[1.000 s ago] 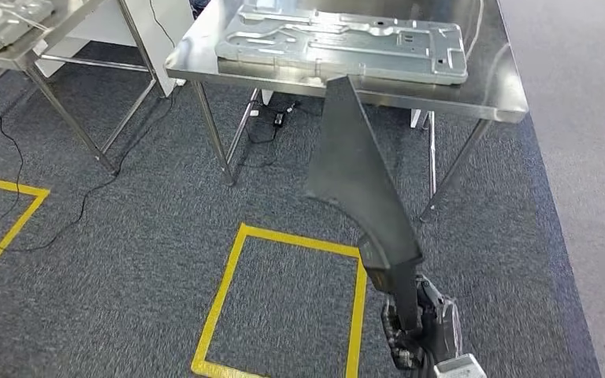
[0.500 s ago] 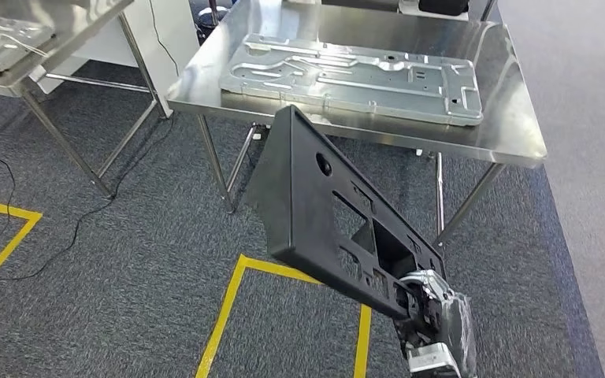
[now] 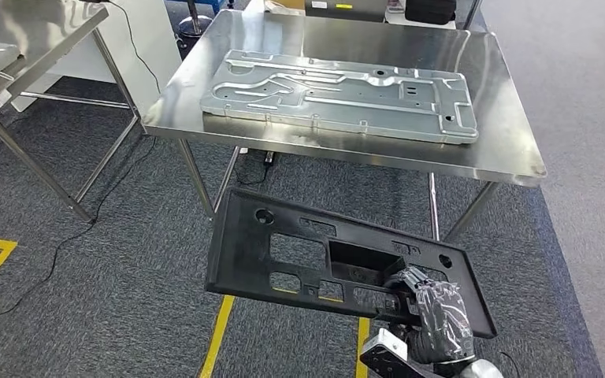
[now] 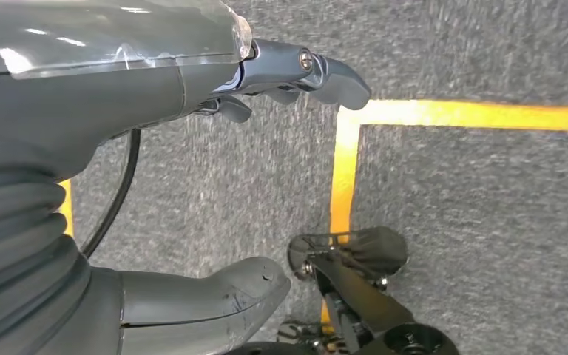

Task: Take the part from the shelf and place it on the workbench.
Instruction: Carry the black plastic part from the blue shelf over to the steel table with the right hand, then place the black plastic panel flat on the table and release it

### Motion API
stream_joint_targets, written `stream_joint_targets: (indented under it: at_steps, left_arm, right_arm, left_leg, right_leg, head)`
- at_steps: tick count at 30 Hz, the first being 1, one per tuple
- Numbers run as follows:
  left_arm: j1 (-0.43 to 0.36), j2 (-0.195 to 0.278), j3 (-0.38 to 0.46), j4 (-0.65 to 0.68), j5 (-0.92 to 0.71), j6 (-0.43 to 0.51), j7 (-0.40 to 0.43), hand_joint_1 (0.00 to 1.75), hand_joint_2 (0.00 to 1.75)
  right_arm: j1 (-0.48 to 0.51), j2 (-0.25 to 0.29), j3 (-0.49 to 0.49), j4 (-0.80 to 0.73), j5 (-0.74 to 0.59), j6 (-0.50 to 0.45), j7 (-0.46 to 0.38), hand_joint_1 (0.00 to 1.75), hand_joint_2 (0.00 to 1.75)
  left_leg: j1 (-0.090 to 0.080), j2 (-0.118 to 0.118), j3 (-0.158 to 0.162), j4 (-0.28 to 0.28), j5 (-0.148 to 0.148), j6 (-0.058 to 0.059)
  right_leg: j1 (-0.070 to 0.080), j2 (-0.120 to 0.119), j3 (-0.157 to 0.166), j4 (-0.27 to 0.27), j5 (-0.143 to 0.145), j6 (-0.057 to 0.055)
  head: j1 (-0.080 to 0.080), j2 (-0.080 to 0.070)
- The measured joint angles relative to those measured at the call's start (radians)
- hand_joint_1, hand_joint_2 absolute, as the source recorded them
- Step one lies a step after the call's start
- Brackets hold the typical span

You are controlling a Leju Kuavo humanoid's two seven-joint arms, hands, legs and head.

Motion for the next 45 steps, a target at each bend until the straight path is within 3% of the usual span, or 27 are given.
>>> stream_joint_targets:
  at_steps: [2,4,6,8,10,11,14,15,16,18,20,21,23,25,26,27,29,30,31,32,34,36,38,40,41,42,45]
  left_arm:
    - [-0.005,0.001,-0.001,0.004,-0.005,-0.001,0.003,0.0,1.75]
    - [-0.01,0.002,-0.002,0.007,-0.01,-0.003,0.005,0.0,1.75]
    - [-0.016,0.004,-0.002,0.009,-0.011,-0.004,0.007,0.0,1.75]
    - [-0.017,0.008,-0.002,0.012,-0.013,-0.004,0.01,0.0,1.75]
    - [-0.016,0.011,-0.002,0.015,-0.016,-0.004,0.012,0.0,1.75]
    - [-0.016,0.012,-0.002,0.016,-0.016,-0.004,0.014,0.0,1.75]
    - [-0.019,0.014,-0.003,0.025,-0.017,-0.007,0.019,0.0,1.75]
    - [-0.022,0.014,-0.003,0.028,-0.018,-0.008,0.02,0.0,1.75]
    - [-0.026,0.015,-0.003,0.031,-0.018,-0.009,0.021,0.0,1.75]
    - [-0.033,0.019,-0.004,0.031,-0.018,-0.008,0.022,0.0,1.75]
    - [-0.04,0.021,-0.005,0.033,-0.017,-0.009,0.022,0.0,1.75]
    - [-0.04,0.022,-0.005,0.033,-0.017,-0.009,0.022,0.0,1.75]
    - [-0.036,0.025,-0.005,0.034,-0.017,-0.009,0.023,0.0,1.75]
    - [-0.032,0.029,-0.005,0.034,-0.016,-0.009,0.024,0.0,1.75]
    - [-0.03,0.031,-0.005,0.034,-0.016,-0.009,0.025,0.0,1.75]
    - [-0.027,0.033,-0.005,0.034,-0.016,-0.009,0.025,0.0,1.75]
    - [-0.021,0.036,-0.005,0.036,-0.016,-0.01,0.026,0.0,1.75]
    - [-0.02,0.037,-0.005,0.038,-0.015,-0.011,0.026,0.0,1.75]
    - [-0.02,0.038,-0.005,0.039,-0.015,-0.011,0.027,0.0,1.75]
    - [-0.022,0.039,-0.005,0.04,-0.015,-0.011,0.027,0.0,1.75]
    - [-0.023,0.039,-0.006,0.04,-0.016,-0.011,0.025,0.0,1.75]
    - [-0.024,0.039,-0.006,0.04,-0.016,-0.011,0.025,0.0,1.75]
    - [-0.024,0.039,-0.006,0.04,-0.016,-0.011,0.024,0.0,1.75]
    - [-0.023,0.04,-0.006,0.04,-0.015,-0.011,0.025,0.0,1.75]
    - [-0.022,0.04,-0.006,0.04,-0.015,-0.011,0.025,0.0,1.75]
    - [-0.022,0.04,-0.006,0.04,-0.015,-0.011,0.025,0.0,1.75]
    - [-0.02,0.04,-0.006,0.042,-0.015,-0.011,0.025,0.0,1.75]
  right_arm:
    - [-0.028,-0.024,-0.009,0.012,0.035,0.031,0.012,1.75,1.75]
    - [-0.062,-0.044,-0.019,0.026,0.061,0.051,0.017,1.75,1.75]
    - [-0.092,-0.06,-0.03,0.042,0.077,0.065,0.018,1.75,1.75]
    - [-0.113,-0.072,-0.041,0.06,0.092,0.076,0.019,1.75,1.75]
    - [-0.128,-0.082,-0.049,0.079,0.109,0.086,0.02,1.75,1.75]
    - [-0.137,-0.086,-0.053,0.088,0.117,0.09,0.02,1.75,1.75]
    - [-0.164,-0.1,-0.067,0.114,0.134,0.098,0.02,1.75,1.75]
    - [-0.172,-0.104,-0.072,0.121,0.136,0.099,0.021,1.75,1.75]
    - [-0.181,-0.107,-0.078,0.126,0.137,0.1,0.022,1.75,1.75]
    - [-0.198,-0.111,-0.088,0.132,0.14,0.099,0.024,1.75,1.75]
    - [-0.21,-0.113,-0.093,0.138,0.142,0.099,0.026,1.75,1.75]
    - [-0.213,-0.113,-0.094,0.141,0.142,0.099,0.026,1.75,1.75]
    - [-0.215,-0.113,-0.098,0.149,0.143,0.098,0.027,1.75,1.75]
    - [-0.215,-0.113,-0.105,0.157,0.146,0.097,0.027,1.75,1.75]
    - [-0.215,-0.113,-0.109,0.161,0.148,0.096,0.027,1.75,1.75]
    - [-0.215,-0.113,-0.112,0.164,0.149,0.095,0.026,1.75,1.75]
    - [-0.217,-0.113,-0.117,0.17,0.15,0.093,0.026,1.75,1.75]
    - [-0.219,-0.114,-0.119,0.173,0.15,0.091,0.026,1.75,1.75]
    - [-0.22,-0.114,-0.123,0.175,0.15,0.089,0.026,1.75,1.75]
    - [-0.221,-0.114,-0.127,0.175,0.15,0.087,0.025,1.75,1.75]
    - [-0.224,-0.115,-0.136,0.175,0.151,0.084,0.024,1.75,1.75]
    - [-0.227,-0.115,-0.143,0.176,0.151,0.081,0.021,1.75,1.75]
    - [-0.226,-0.116,-0.148,0.177,0.149,0.08,0.018,1.75,1.75]
    - [-0.223,-0.116,-0.152,0.18,0.145,0.08,0.016,1.75,1.75]
    - [-0.221,-0.116,-0.155,0.18,0.144,0.08,0.016,1.75,1.75]
    - [-0.219,-0.116,-0.159,0.181,0.143,0.08,0.015,1.75,1.75]
    - [-0.209,-0.116,-0.166,0.185,0.136,0.081,0.013,1.75,1.75]
  left_leg:
    - [0.0,-0.003,0.014,-0.005,0.001,0.016]
    - [-0.002,-0.006,0.035,-0.011,0.002,0.032]
    - [-0.006,-0.007,0.052,-0.016,-0.008,0.042]
    - [-0.012,-0.009,0.072,-0.022,-0.024,0.047]
    - [-0.019,-0.013,0.105,-0.031,-0.045,0.05]
    - [-0.024,-0.014,0.126,-0.036,-0.058,0.051]
    - [-0.03,-0.017,0.176,-0.052,-0.096,0.048]
    - [-0.029,-0.018,0.189,-0.06,-0.104,0.044]
    - [-0.029,-0.019,0.2,-0.061,-0.101,0.037]
    - [-0.028,-0.018,0.184,-0.012,-0.064,0.025]
    - [-0.027,-0.016,0.109,0.111,-0.028,0.013]
    - [-0.024,-0.015,0.064,0.17,-0.036,0.008]
    - [-0.02,-0.014,-0.017,0.227,-0.109,-0.004]
    - [-0.015,-0.013,-0.065,0.204,-0.161,-0.013]
    - [-0.013,-0.013,-0.075,0.163,-0.146,-0.015]
    - [-0.012,-0.012,-0.079,0.109,-0.09,-0.015]
    - [-0.012,-0.01,-0.086,0.011,0.059,-0.009]
    - [-0.014,-0.01,-0.088,-0.013,0.108,-0.003]
    - [-0.016,-0.011,-0.086,-0.024,0.123,0.004]
    - [-0.017,-0.012,-0.074,-0.027,0.11,0.013]
    - [-0.016,-0.014,-0.041,-0.049,0.099,0.028]
    - [-0.013,-0.015,0.001,-0.069,0.079,0.036]
    - [-0.013,-0.017,0.045,-0.081,0.052,0.038]
    - [-0.014,-0.019,0.093,-0.085,0.018,0.037]
    - [-0.014,-0.02,0.119,-0.086,-0.001,0.035]
    - [-0.014,-0.021,0.143,-0.086,-0.021,0.033]
    - [-0.015,-0.023,0.192,-0.088,-0.074,0.02]
  right_leg:
    - [0.0,-0.002,0.009,0.01,-0.002,0.015]
    - [-0.004,-0.01,-0.014,0.066,0.003,0.024]
    - [-0.005,-0.017,-0.089,0.173,-0.018,0.028]
    - [-0.004,-0.017,-0.179,0.259,-0.074,0.028]
    - [-0.001,-0.017,-0.232,0.253,-0.103,0.02]
    - [0.003,-0.017,-0.242,0.211,-0.076,0.011]
    - [0.025,-0.012,-0.244,0.075,0.131,-0.026]
    - [0.031,-0.01,-0.239,0.057,0.169,-0.034]
    - [0.034,-0.008,-0.229,0.048,0.168,-0.038]
    - [0.03,-0.007,-0.191,0.018,0.152,-0.046]
    - [0.023,-0.008,-0.144,-0.013,0.136,-0.052]
    - [0.021,-0.009,-0.123,-0.023,0.125,-0.054]
    - [0.015,-0.007,-0.084,-0.031,0.097,-0.051]
    - [0.008,-0.005,-0.041,-0.032,0.063,-0.043]
    - [0.005,-0.004,-0.018,-0.032,0.045,-0.038]
    - [0.003,-0.005,0.001,-0.033,0.026,-0.033]
    - [0.002,-0.003,0.029,-0.03,-0.008,-0.021]
    - [0.002,-0.002,0.037,-0.035,-0.02,-0.013]
    - [0.002,-0.001,0.045,-0.033,-0.023,-0.005]
    - [0.001,0.0,0.046,-0.028,-0.016,0.002]
    - [-0.001,-0.005,0.018,0.045,0.023,0.012]
    - [-0.003,-0.01,-0.063,0.168,0.037,0.018]
    - [-0.003,-0.012,-0.15,0.248,-0.027,0.022]
    - [-0.004,-0.014,-0.204,0.24,-0.11,0.024]
    - [-0.004,-0.016,-0.219,0.208,-0.119,0.024]
    - [-0.004,-0.017,-0.228,0.162,-0.084,0.021]
    - [0.006,-0.022,-0.243,0.04,0.157,0.001]
  head:
    - [0.0,0.0]
    - [0.0,0.0]
    - [0.0,0.0]
    - [0.0,0.0]
    - [0.0,0.0]
    - [0.0,0.0]
    - [-0.001,0.0]
    - [-0.002,0.0]
    - [-0.002,0.0]
    - [-0.002,0.0]
    - [-0.002,0.0]
    - [-0.002,0.0]
    - [-0.002,0.0]
    - [-0.002,0.0]
    - [-0.002,0.0]
    - [-0.002,0.0]
    - [-0.002,0.0]
    - [-0.002,0.0]
    - [-0.002,0.0]
    - [-0.002,0.0]
    - [-0.001,0.0]
    - [0.0,0.0]
    - [0.0,0.0]
    - [0.0,0.0]
    - [0.0,0.0]
    - [0.0,0.0]
    - [0.0,0.0]
